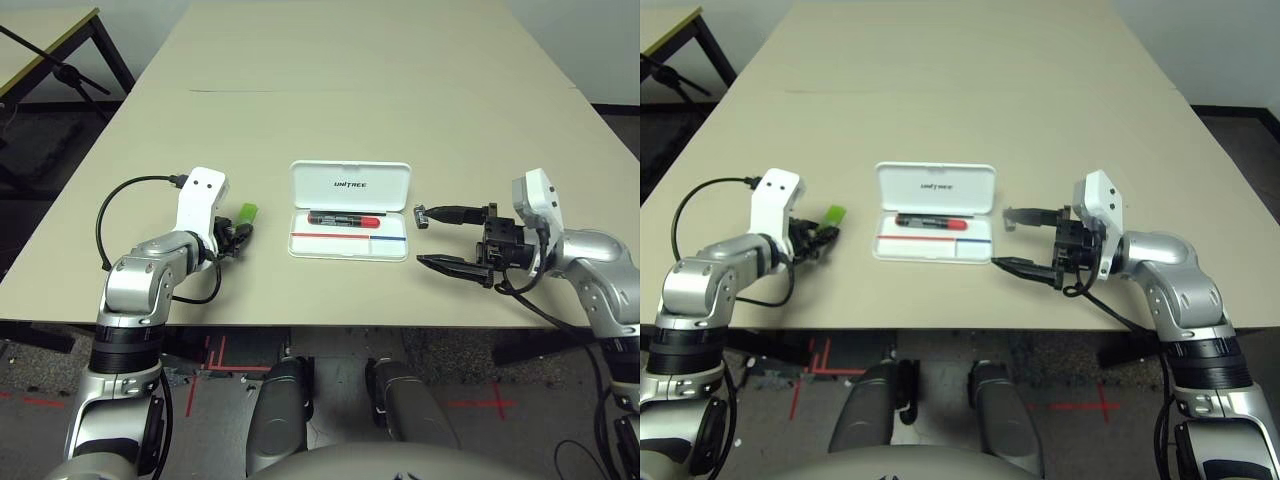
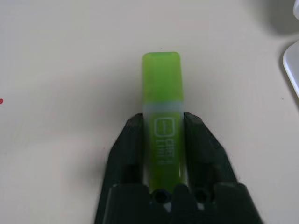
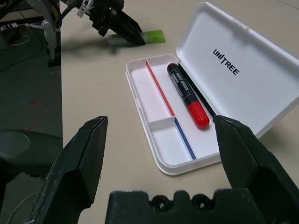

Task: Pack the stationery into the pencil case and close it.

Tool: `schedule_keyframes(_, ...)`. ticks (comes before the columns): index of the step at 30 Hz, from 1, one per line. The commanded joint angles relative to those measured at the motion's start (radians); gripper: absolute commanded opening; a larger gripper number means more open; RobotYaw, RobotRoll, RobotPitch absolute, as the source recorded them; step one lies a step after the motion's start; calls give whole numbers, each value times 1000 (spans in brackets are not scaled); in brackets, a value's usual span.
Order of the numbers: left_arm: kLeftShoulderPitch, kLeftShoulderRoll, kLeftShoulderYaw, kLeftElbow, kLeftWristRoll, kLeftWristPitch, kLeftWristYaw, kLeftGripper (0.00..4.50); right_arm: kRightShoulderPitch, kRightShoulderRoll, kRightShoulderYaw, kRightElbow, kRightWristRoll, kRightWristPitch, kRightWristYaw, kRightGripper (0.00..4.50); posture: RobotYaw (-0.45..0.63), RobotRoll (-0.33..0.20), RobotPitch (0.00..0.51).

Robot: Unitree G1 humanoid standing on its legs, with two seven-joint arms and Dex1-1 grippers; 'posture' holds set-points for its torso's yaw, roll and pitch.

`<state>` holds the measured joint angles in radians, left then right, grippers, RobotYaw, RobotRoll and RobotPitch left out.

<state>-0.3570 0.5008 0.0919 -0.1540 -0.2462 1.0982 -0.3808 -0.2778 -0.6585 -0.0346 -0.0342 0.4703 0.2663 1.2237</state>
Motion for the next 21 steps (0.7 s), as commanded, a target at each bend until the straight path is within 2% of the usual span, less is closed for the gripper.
schedule_keyframes(1,10,20,-26,-2,-27,41,-40,1104,-7,3,14,11,-5,-11,5,4500,-21,0,129)
schedule_keyframes(8,-23,152,-60,-12,-94,9,-222,1104,-7,6,20,20,-6,-19,12,4500,-16,0,131)
schedule_keyframes(13,-44,273,-127,-22,-134,-83,-423,1104,5,-3,22,27,-9,-32,23,4500,-23,0,123)
schedule_keyframes(18,-58,322,-181,-23,-135,-165,-534,1104,8,-8,20,26,-9,-35,23,4500,-33,0,121)
schedule_keyframes(21,-71,326,-214,-25,-122,-216,-573,1104,11,-10,18,24,-9,-35,21,4500,-33,0,121)
